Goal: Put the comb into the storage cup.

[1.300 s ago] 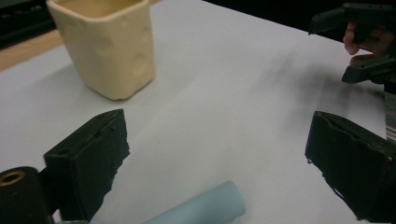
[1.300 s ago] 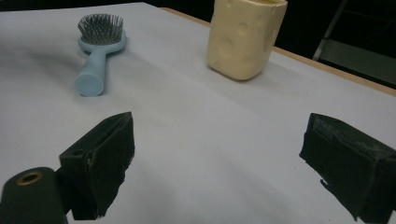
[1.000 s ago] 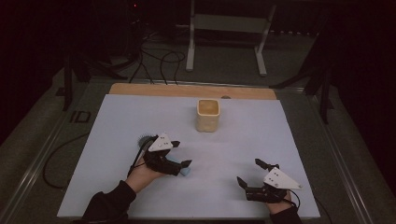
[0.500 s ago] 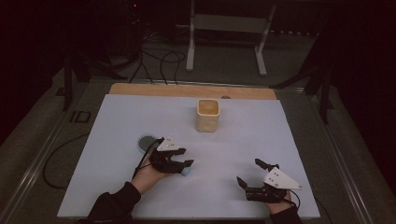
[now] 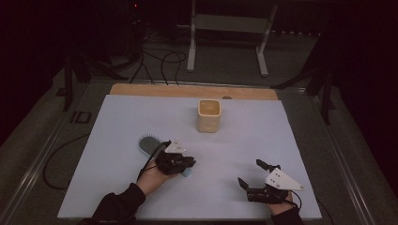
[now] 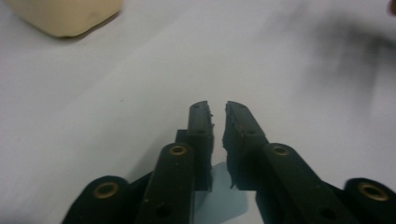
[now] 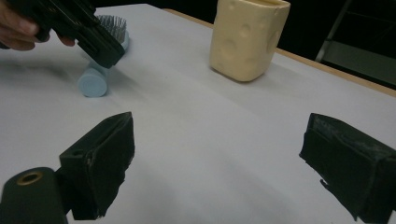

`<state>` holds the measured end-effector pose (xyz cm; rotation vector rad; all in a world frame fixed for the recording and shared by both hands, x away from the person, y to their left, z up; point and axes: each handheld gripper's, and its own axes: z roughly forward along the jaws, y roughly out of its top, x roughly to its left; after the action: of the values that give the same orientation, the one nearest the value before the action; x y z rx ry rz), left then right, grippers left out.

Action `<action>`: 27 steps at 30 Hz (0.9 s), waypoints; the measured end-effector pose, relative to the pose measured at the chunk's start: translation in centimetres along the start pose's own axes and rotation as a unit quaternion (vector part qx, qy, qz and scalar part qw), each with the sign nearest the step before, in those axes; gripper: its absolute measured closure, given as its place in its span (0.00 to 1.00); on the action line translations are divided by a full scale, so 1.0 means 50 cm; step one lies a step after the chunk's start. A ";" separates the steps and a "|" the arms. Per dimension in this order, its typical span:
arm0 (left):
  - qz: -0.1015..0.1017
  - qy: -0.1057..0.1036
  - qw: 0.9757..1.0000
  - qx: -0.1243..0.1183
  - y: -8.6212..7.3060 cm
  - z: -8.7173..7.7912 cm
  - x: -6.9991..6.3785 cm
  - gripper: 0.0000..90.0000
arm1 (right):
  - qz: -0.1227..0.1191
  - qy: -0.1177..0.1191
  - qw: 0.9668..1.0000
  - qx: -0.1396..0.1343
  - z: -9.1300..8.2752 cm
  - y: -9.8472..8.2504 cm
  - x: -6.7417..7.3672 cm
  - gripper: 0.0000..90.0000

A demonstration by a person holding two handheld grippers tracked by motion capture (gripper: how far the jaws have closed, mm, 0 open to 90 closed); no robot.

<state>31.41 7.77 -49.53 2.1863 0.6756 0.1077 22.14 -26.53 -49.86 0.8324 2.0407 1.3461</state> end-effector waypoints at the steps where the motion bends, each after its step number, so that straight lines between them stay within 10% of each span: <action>1: 0.000 0.000 1.000 0.001 0.000 0.001 0.001 0.95 | 0.001 0.000 1.000 0.001 0.000 0.000 0.001 0.10; 27: -0.001 -0.015 0.998 0.065 -0.013 0.007 -0.009 1.00 | 0.002 0.001 1.000 -0.001 0.001 0.001 0.000 0.10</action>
<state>30.85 7.63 -50.19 2.3062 0.6846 0.0310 22.17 -26.50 -49.84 0.8351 2.0409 1.3512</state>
